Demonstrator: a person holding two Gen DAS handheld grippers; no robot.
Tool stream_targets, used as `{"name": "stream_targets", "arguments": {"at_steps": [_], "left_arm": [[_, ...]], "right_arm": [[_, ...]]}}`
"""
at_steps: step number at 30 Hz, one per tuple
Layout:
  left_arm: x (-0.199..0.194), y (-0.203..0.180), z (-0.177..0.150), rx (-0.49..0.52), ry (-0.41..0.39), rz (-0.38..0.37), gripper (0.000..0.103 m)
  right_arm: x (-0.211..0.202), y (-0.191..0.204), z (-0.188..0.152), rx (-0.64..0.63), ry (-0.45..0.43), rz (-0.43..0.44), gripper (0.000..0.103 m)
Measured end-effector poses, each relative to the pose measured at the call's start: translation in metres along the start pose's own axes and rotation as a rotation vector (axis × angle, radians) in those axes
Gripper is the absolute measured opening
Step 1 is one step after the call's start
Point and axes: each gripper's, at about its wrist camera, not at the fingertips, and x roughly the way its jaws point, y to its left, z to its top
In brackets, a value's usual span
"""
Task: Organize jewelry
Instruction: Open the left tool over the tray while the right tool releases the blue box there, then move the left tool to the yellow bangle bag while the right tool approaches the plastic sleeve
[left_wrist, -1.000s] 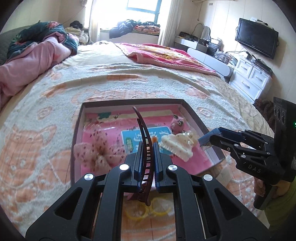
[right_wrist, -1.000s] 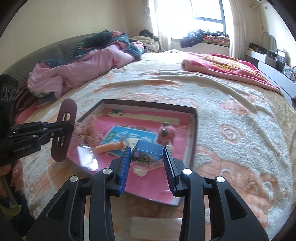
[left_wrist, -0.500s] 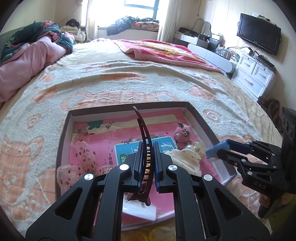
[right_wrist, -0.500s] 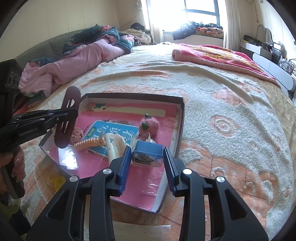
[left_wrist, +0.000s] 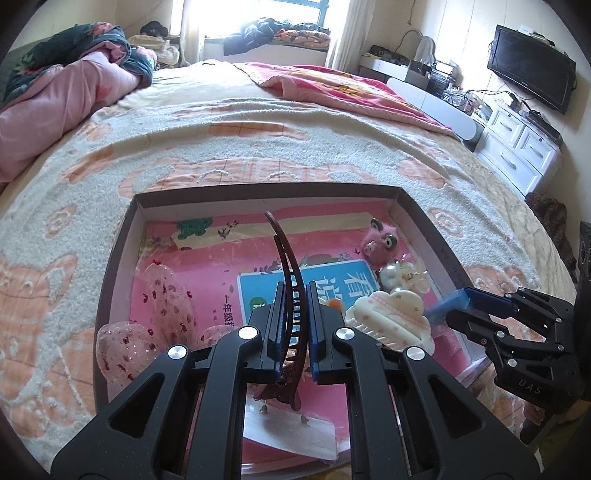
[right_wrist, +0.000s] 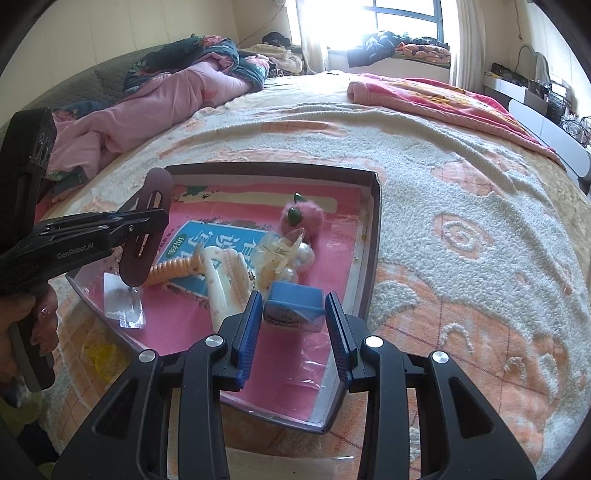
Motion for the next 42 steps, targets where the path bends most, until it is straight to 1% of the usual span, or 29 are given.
{"name": "stream_targets", "arguments": {"at_steps": [3, 6, 9, 10, 11, 14, 15, 17, 18, 20, 22, 23, 25, 27, 29, 42], "left_arm": [[0.000, 0.001, 0.000, -0.003, -0.001, -0.003, 0.005], [0.000, 0.002, 0.000, -0.006, -0.003, -0.004, 0.005], [0.000, 0.002, 0.000, -0.007, -0.001, -0.001, 0.008], [0.000, 0.003, -0.001, -0.009, 0.000, 0.000, 0.013], [-0.002, 0.003, -0.001, -0.012, -0.003, 0.001, 0.022], [-0.008, 0.004, -0.003, -0.019, -0.016, 0.001, 0.031], [-0.011, 0.003, -0.004, -0.019, -0.021, 0.002, 0.033], [-0.020, 0.002, -0.005, -0.017, -0.041, 0.009, 0.046], [-0.024, 0.001, -0.006, -0.015, -0.050, 0.011, 0.048], [-0.034, -0.001, -0.009, -0.010, -0.070, 0.016, 0.060], [-0.043, -0.002, -0.011, -0.008, -0.088, 0.021, 0.066], [-0.048, -0.002, -0.013, -0.008, -0.098, 0.021, 0.073], [-0.056, -0.004, -0.017, -0.009, -0.111, 0.021, 0.080], [-0.062, -0.007, -0.021, -0.004, -0.121, 0.025, 0.083], [-0.068, -0.011, -0.026, 0.003, -0.128, 0.030, 0.088], [-0.089, -0.025, -0.057, 0.013, -0.142, 0.048, 0.089]], "right_arm": [[0.000, 0.001, -0.001, -0.005, -0.002, -0.007, 0.035], [-0.004, 0.002, -0.002, -0.006, -0.009, -0.010, 0.045], [-0.009, 0.003, -0.002, -0.015, -0.020, -0.019, 0.049], [-0.011, 0.003, -0.003, -0.015, -0.023, -0.021, 0.051], [-0.013, 0.003, -0.003, -0.012, -0.027, -0.022, 0.052], [-0.021, 0.004, -0.004, -0.012, -0.041, -0.029, 0.056], [-0.023, 0.004, -0.004, -0.012, -0.046, -0.033, 0.059], [-0.030, 0.004, -0.005, -0.011, -0.059, -0.041, 0.064], [-0.033, 0.004, -0.006, -0.012, -0.066, -0.046, 0.066], [-0.038, 0.004, -0.008, -0.014, -0.075, -0.051, 0.068], [-0.043, 0.005, -0.012, -0.015, -0.079, -0.057, 0.074], [-0.045, 0.005, -0.014, -0.015, -0.083, -0.061, 0.074], [-0.050, 0.007, -0.018, -0.017, -0.088, -0.061, 0.076], [-0.053, 0.008, -0.022, -0.019, -0.090, -0.065, 0.077], [-0.057, 0.008, -0.026, -0.013, -0.091, -0.064, 0.077], [-0.078, 0.012, -0.049, 0.006, -0.093, -0.050, 0.078]]}}
